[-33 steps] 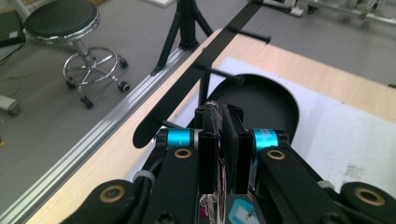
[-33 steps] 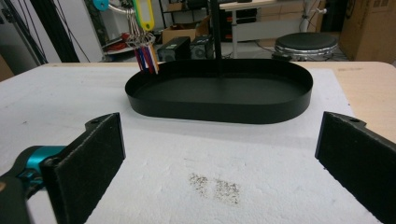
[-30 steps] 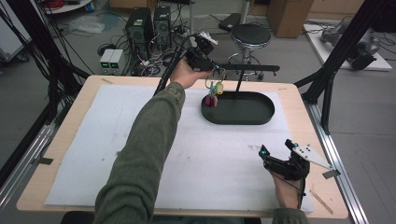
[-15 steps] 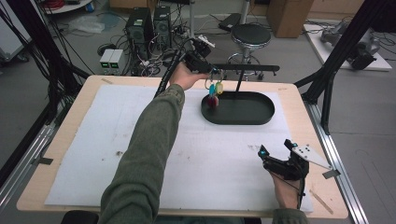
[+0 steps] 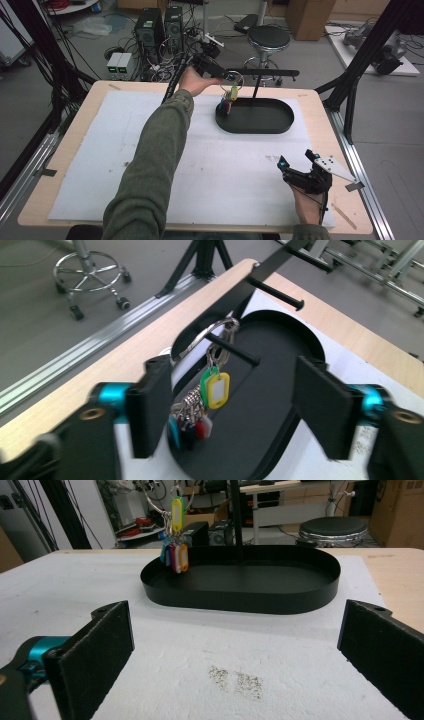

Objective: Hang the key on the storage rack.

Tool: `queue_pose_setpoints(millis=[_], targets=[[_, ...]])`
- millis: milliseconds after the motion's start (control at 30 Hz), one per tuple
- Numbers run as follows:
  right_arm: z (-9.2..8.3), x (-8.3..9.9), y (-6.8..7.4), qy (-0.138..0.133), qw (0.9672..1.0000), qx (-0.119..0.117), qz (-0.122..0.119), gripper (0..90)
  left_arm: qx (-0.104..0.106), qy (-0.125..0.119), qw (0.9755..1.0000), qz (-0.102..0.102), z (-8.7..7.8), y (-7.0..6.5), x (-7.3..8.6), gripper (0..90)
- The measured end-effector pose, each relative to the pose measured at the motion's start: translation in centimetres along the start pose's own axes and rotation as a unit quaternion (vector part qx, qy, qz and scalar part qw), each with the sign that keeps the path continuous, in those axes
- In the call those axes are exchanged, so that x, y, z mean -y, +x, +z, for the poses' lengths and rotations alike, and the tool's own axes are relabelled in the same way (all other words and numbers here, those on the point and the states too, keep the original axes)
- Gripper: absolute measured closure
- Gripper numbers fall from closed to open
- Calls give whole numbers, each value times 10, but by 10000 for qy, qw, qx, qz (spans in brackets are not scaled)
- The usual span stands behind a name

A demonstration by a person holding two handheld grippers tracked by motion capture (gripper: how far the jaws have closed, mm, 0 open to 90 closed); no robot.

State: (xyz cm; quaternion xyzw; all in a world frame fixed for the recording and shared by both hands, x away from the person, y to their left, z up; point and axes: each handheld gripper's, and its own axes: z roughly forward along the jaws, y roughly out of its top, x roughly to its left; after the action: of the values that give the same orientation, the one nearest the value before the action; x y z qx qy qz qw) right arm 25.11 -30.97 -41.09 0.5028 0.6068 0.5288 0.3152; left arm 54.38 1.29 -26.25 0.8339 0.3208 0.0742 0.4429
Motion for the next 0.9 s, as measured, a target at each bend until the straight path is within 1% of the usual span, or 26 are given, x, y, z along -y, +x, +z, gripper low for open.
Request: queue_pose_setpoints(millis=[100, 200, 267, 367, 400, 433, 467, 567, 667, 800, 867, 900], targets=[[0, 0, 0, -12, 10000, 3, 19, 4, 60, 10, 10000, -70, -3, 5, 2, 271], [0, 0, -1, -20, 10000, 7, 32, 4, -15, 33, 9999, -123, -4, 8, 7, 186], [0, 0, 0, -11, 10000, 9, 52, 4, 82, 92, 9999, -109, -5, 9, 11, 151], [0, 1, -1, -6, 10000, 8, 45, 4, 131, 102, 9998, -128, -6, 8, 14, 56], [0, 1, -1, -4, 10000, 11, 54, 4, 147, 97, 9998, -110, -7, 8, 15, 53], [0, 1, -1, 22, 10000, 7, 50, 4, 144, 91, 9998, -102, -8, 7, 16, 31], [1, 1, -1, -8, 10000, 16, 17, 4, 146, 56, 9998, -112, -10, 7, 17, 16], [2, 0, 0, 30, 10000, 7, 44, 4, 79, 54, 9999, -31, -15, 7, 21, 16], [2, 1, 0, 36, 10000, 14, -3, 4, -5, 58, 10000, -40, -20, 9, 25, 16], [1, 1, 1, 33, 10000, 22, 47, 4, -94, 76, 9999, -40, -26, 11, 32, 16], [1, 1, 1, 17, 10000, 38, 29, 4, -79, 100, 9999, -66, -27, 13, 36, 16], [0, 1, 1, 22, 10000, 37, 36, 4, -129, 133, 9998, -77, -27, 14, 38, 16]])
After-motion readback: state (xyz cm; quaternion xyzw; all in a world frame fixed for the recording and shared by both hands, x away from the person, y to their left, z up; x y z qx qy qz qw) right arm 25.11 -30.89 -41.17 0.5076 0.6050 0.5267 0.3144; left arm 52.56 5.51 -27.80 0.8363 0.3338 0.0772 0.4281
